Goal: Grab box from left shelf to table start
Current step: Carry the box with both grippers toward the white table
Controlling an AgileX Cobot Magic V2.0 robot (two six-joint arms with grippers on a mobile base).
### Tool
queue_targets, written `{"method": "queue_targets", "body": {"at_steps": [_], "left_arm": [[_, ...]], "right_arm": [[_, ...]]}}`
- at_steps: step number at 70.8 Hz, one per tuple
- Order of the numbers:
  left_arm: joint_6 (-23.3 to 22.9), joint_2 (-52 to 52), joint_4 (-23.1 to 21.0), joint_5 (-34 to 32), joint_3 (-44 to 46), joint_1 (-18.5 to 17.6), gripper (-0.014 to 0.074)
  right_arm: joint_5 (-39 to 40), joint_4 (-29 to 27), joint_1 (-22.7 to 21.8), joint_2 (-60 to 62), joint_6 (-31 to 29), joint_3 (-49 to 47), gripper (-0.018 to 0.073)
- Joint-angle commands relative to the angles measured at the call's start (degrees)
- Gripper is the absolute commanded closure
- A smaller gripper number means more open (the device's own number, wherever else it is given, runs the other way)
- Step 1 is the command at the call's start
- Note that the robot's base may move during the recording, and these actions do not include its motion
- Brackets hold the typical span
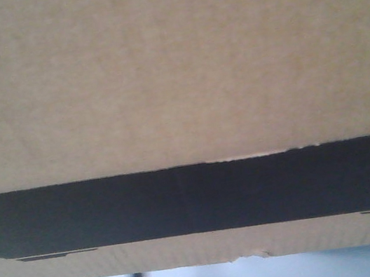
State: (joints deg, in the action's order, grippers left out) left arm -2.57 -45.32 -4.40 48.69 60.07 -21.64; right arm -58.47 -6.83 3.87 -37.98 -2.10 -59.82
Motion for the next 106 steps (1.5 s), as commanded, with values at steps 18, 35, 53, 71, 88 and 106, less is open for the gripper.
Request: {"method": "queue_targets", "body": {"at_steps": [18,35,53,71,88,106], "left_arm": [[0.9,0.1,-13.5,-7.3,2.5,-1.7,0.0700],[0.9,-1.7,-13.5,-7.3,2.5,-1.7,0.0700],[0.9,-5.9,-13.5,-7.3,2.5,-1.7,0.0700],[0.9,-12.8,-13.5,-7.3,2.5,-1.7,0.0700],[1.0,-21.4,-16.4,-7.9,4.1,-1.4,0.0700],[1.0,-21.4,-17.4,-7.3,7.6,-1.4,0.0700]], "right_arm": [[8.3,-8.9,0.6,-0.5,-0.6,-1.8,0.0502],[8.3,-8.9,0.6,-0.5,-0.6,-1.8,0.0502],[8.3,-8.9,0.6,-0.5,-0.6,-1.8,0.0502],[8.3,-8.9,0.6,-0.5,-0.6,-1.8,0.0502],[8.3,-8.9,0.6,-0.5,-0.6,-1.8,0.0502],[8.3,-8.9,0.6,-0.6,-0.6,-1.8,0.0502]]}}
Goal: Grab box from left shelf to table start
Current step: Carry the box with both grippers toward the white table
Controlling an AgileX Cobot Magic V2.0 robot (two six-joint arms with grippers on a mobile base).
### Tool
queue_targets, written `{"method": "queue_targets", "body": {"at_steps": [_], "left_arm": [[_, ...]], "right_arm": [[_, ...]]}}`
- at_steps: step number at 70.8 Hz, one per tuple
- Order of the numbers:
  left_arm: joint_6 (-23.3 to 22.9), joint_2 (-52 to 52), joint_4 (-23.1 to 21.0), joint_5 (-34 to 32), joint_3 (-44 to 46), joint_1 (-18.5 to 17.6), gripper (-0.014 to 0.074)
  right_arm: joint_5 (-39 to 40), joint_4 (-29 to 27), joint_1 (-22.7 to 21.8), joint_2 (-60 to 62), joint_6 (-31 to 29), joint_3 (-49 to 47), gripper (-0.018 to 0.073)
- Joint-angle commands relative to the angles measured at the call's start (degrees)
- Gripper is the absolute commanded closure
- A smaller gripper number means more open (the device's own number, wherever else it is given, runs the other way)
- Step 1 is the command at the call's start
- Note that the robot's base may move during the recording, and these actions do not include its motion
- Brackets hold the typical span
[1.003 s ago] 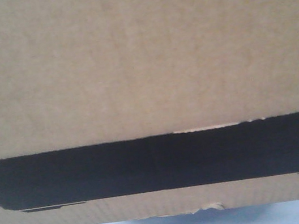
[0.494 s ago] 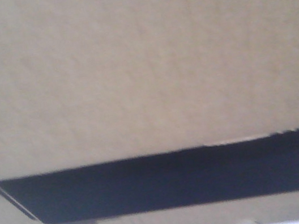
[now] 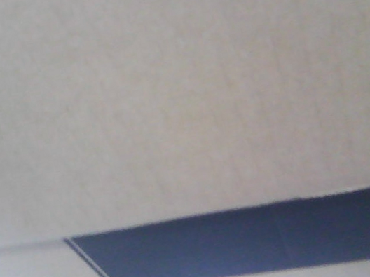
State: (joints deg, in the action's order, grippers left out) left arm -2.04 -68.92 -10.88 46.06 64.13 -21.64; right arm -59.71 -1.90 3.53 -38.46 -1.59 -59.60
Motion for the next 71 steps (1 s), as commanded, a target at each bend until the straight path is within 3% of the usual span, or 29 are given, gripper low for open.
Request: {"method": "queue_targets", "body": {"at_steps": [1,45,71], "left_arm": [[0.4,2.2,-10.9,-4.6,3.8,-1.4,0.0700],[0.4,3.3,-11.6,-2.8,4.7,-1.4,0.0700],[0.4,3.3,-16.6,-1.9,4.7,-1.4,0.0700]], "right_arm": [[9.5,-13.8,0.9,-0.1,-1.1,-2.1,0.0502],[9.5,-13.8,0.9,-0.3,-1.1,-2.1,0.0502],[9.5,-13.8,0.9,-0.6,-1.1,-2.1,0.0502]]}}
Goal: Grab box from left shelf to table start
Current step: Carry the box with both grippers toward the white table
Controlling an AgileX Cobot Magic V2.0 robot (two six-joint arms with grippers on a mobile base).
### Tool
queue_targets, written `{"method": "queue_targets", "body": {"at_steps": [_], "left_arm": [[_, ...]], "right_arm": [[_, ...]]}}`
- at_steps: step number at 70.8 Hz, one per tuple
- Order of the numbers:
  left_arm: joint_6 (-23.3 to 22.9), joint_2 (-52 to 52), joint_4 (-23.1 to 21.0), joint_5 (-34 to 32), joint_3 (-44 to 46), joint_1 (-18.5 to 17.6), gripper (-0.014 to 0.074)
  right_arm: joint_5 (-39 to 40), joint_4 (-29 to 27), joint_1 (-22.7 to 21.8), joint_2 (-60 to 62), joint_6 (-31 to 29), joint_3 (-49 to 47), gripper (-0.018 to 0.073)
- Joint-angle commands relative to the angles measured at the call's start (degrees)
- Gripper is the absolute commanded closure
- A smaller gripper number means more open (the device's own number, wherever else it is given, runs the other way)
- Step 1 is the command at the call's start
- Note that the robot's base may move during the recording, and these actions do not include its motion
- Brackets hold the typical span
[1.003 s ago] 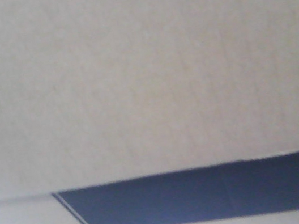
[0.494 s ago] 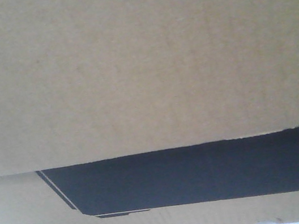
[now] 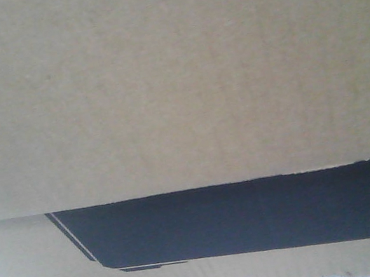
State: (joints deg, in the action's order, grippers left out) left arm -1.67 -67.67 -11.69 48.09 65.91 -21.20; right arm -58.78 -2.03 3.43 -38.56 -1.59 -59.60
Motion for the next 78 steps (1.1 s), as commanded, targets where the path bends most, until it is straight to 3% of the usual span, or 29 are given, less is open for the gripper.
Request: {"method": "queue_targets", "body": {"at_steps": [1,30,47,67,78], "left_arm": [[0.0,2.0,-15.9,-4.0,2.9,-1.8,0.0700],[0.0,2.0,-17.1,-3.2,2.9,-1.8,0.0700],[0.0,2.1,-18.1,-6.7,3.3,-1.8,0.0700],[1.7,2.1,-11.2,-4.7,7.4,-1.8,0.0700],[-2.1,1.8,-6.8,-4.1,7.4,-1.0,0.0700]], "right_arm": [[8.6,-13.7,1.0,-0.5,-1.1,-2.1,0.0502],[8.8,-13.7,1.0,-0.5,-1.1,-2.1,0.0502],[6.3,-14.4,1.0,-0.8,-1.1,-2.1,0.0502],[2.9,-16.1,1.0,-9.7,-1.1,-5.3,0.0502],[3.9,-16.1,1.0,-15.9,-1.1,-7.3,0.0502]]}}
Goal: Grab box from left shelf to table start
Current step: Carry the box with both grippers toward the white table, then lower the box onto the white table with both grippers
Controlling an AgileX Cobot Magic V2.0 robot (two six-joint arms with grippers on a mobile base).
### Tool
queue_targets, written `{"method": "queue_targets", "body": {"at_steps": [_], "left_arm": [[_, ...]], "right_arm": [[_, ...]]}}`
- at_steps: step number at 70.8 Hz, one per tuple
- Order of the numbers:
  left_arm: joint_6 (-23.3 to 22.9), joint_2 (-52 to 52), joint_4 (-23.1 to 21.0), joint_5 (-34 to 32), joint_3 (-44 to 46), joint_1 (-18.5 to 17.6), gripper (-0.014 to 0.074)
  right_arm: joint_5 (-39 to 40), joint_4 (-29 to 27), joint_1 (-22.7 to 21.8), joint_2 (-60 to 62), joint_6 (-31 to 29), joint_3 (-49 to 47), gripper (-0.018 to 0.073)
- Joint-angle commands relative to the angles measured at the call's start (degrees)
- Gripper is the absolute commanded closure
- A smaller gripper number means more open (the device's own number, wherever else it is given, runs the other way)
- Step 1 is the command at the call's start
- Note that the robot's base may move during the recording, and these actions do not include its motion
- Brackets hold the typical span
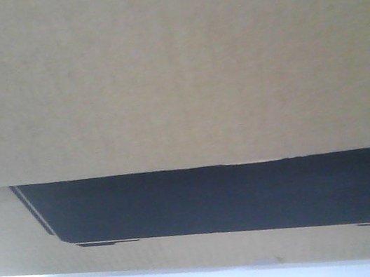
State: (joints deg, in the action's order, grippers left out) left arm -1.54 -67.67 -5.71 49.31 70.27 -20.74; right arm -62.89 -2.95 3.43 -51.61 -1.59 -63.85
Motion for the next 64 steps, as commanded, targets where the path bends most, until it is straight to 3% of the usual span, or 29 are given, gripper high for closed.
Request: {"method": "queue_targets", "body": {"at_steps": [1,24,52,56,64], "left_arm": [[-2.3,1.7,-12.4,-5.1,3.0,-1.1,0.0700],[-2.7,-3.1,-12.1,-4.0,3.0,5.1,0.0700],[-1.3,-10.1,-12.1,-1.5,3.0,5.2,0.0698],[-1.2,-10.2,-12.1,-1.2,3.0,5.2,0.0698],[-0.9,-10.3,-12.1,-1.1,3.0,5.2,0.0695]], "right_arm": [[8.4,-15.2,1.0,-3.7,-1.1,-3.0,0.0502],[14.3,-15.2,1.0,-15.5,-1.2,-3.0,0.0502],[14.8,-15.2,1.0,-20.6,-1.2,-3.0,0.0495],[14.6,-15.1,1.0,-20.6,-1.2,-3.0,0.0468],[14.4,-14.9,1.0,-20.6,-1.2,-3.0,0.0315]]}}
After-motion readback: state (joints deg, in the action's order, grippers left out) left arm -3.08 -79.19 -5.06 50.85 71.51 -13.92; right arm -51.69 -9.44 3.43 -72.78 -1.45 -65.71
